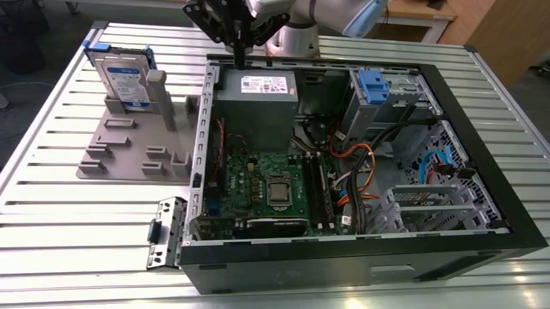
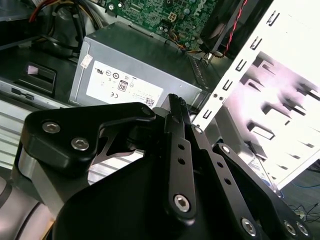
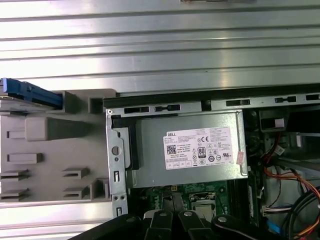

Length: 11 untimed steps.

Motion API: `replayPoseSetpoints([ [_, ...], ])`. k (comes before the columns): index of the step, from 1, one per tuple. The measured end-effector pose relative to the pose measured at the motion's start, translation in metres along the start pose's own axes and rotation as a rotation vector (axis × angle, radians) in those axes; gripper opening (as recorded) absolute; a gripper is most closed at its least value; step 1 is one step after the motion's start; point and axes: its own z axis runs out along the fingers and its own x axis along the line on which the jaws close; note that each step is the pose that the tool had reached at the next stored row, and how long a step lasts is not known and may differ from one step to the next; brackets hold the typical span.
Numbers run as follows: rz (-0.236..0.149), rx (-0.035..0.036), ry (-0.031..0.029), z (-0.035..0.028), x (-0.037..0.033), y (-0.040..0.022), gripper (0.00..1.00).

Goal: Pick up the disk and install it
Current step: 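Reach for the disk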

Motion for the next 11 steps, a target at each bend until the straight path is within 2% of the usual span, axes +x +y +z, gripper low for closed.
replayPoseSetpoints([
  [11, 0.000, 0.0001, 0.0000, -0.0001, 0.0051, -0.0004, 0.10],
])
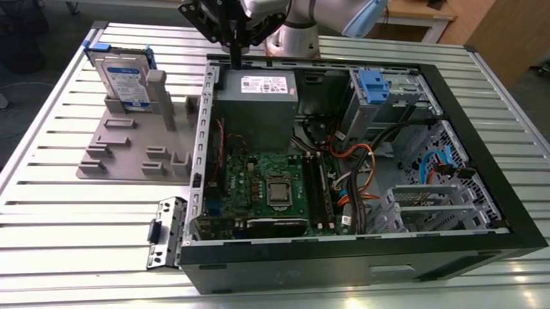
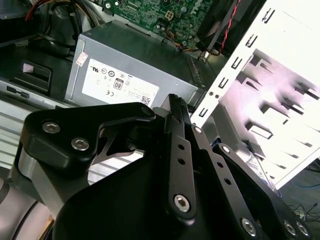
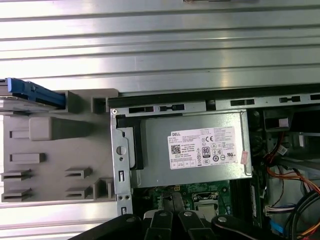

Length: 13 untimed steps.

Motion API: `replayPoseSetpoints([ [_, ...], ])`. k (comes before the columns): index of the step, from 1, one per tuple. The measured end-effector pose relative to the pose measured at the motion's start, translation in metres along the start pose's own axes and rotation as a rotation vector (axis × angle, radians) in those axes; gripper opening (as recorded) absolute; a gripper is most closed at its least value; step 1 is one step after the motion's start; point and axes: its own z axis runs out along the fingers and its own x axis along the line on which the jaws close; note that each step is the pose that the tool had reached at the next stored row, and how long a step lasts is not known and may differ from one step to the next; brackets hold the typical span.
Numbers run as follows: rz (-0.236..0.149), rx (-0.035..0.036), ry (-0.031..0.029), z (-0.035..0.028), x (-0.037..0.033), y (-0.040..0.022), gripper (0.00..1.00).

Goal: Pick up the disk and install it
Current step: 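Reach for the disk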

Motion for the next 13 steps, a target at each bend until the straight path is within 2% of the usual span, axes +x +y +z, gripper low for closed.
replayPoseSetpoints([
  [13, 0.000, 0.0000, 0.0000, 0.0000, 0.0046, -0.0004, 0.10],
])
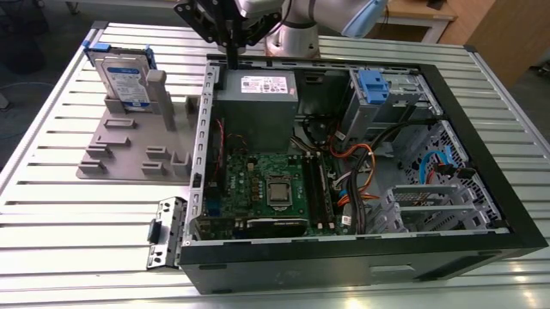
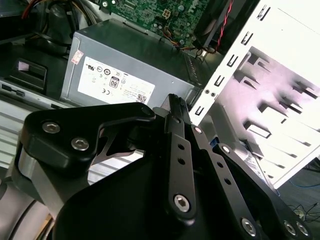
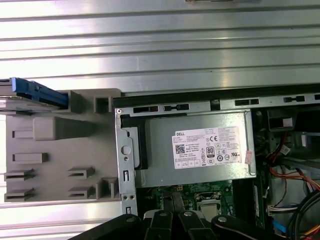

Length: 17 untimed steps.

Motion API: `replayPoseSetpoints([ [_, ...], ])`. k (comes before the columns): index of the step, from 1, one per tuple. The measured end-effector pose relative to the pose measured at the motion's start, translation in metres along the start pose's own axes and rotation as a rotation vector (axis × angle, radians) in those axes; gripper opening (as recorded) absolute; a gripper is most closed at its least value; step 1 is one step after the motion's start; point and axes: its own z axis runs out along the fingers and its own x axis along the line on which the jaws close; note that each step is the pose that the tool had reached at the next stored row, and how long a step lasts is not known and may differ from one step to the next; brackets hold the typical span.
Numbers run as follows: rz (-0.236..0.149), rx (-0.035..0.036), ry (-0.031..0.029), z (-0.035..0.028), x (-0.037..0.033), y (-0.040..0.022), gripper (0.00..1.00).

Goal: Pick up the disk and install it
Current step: 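Reach for the disk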

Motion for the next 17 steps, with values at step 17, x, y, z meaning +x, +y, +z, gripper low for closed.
replayPoseSetpoints([
  [17, 0.000, 0.0000, 0.0000, -0.0001, 0.0094, -0.0007, 0.10],
])
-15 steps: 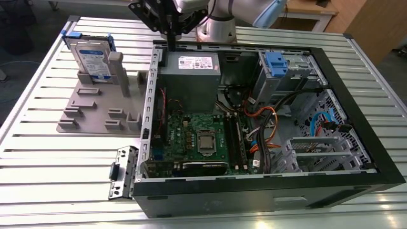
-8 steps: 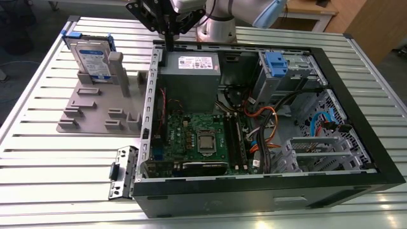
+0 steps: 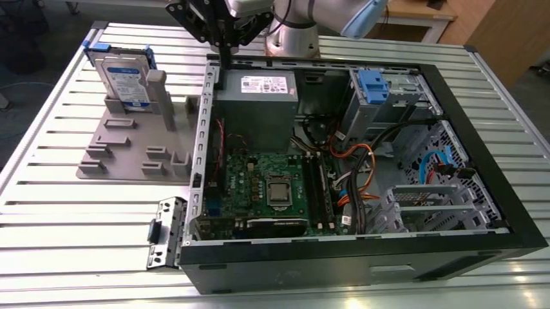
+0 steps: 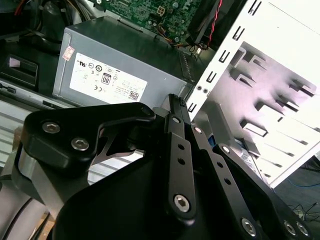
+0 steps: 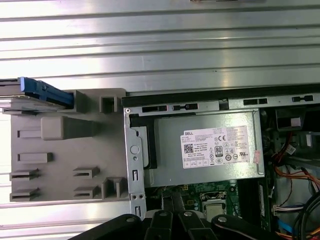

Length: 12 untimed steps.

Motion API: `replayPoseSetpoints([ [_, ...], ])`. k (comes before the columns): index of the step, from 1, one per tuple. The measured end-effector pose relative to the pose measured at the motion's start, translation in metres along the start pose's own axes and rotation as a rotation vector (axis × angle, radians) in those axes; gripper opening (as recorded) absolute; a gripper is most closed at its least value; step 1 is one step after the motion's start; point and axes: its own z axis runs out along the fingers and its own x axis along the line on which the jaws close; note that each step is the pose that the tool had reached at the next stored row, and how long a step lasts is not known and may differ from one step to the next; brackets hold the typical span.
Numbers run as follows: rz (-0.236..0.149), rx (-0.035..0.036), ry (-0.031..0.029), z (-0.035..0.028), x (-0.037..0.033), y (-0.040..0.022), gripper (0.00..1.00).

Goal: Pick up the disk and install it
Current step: 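Reach for the disk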

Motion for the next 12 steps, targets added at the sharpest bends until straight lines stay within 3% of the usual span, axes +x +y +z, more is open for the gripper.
replayPoseSetpoints([
  [12, 0.000, 0.0000, 0.0000, 0.0000, 0.0068, -0.0005, 0.10],
])
